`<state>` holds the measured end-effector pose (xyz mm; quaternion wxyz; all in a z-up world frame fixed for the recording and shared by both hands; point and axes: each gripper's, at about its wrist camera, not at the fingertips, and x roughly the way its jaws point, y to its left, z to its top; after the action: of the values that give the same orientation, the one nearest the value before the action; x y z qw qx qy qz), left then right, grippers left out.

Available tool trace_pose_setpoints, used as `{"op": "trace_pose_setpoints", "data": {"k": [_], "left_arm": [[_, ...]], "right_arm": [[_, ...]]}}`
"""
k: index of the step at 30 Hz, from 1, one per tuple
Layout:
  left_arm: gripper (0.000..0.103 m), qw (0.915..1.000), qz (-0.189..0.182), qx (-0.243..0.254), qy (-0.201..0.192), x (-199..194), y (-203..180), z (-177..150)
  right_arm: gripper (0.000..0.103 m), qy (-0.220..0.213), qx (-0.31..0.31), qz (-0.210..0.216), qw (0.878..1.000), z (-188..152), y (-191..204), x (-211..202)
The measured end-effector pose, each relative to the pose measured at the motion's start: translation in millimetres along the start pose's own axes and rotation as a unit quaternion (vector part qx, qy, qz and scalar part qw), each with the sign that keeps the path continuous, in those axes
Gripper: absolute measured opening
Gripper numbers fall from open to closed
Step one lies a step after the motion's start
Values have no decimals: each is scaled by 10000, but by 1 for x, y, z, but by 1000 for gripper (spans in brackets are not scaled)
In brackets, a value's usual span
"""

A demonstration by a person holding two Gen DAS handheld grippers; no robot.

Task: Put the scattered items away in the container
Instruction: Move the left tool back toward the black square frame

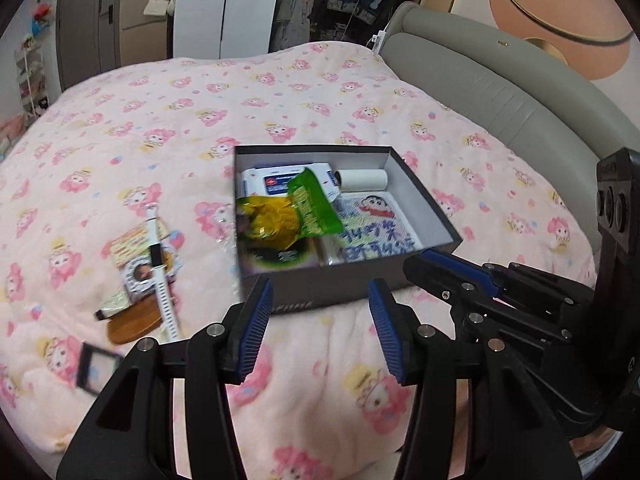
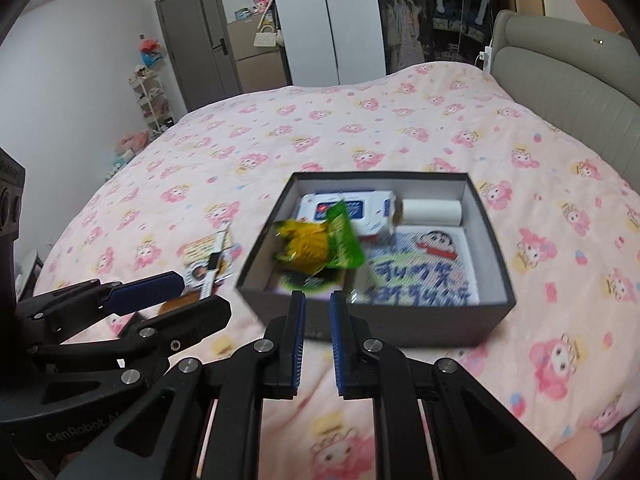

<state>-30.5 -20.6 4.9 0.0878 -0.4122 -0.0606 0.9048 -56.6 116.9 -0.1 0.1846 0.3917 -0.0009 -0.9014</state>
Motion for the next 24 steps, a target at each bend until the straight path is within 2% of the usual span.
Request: {"op": "trace_pose_setpoints", "data": {"k": [8,16,18,24], "left_arm": [[51,9993,212,-271,-145,-32,23,-31],[51,9954,617,-657,-315,-63,65,-54],[51,9937,736,-767,-358,-71,78,-60],[52,9881,908,-1133,-500,-94,117,-74]], "right_arm": [[11,-155,-304,56,9994,-18,41,-15],[12,-88,-843,410,9956,-21,95,-11],[14,-71,-974,476,9941,-21,111,-8],[34,-95,-1267,653,9897,-19,150,1]]}}
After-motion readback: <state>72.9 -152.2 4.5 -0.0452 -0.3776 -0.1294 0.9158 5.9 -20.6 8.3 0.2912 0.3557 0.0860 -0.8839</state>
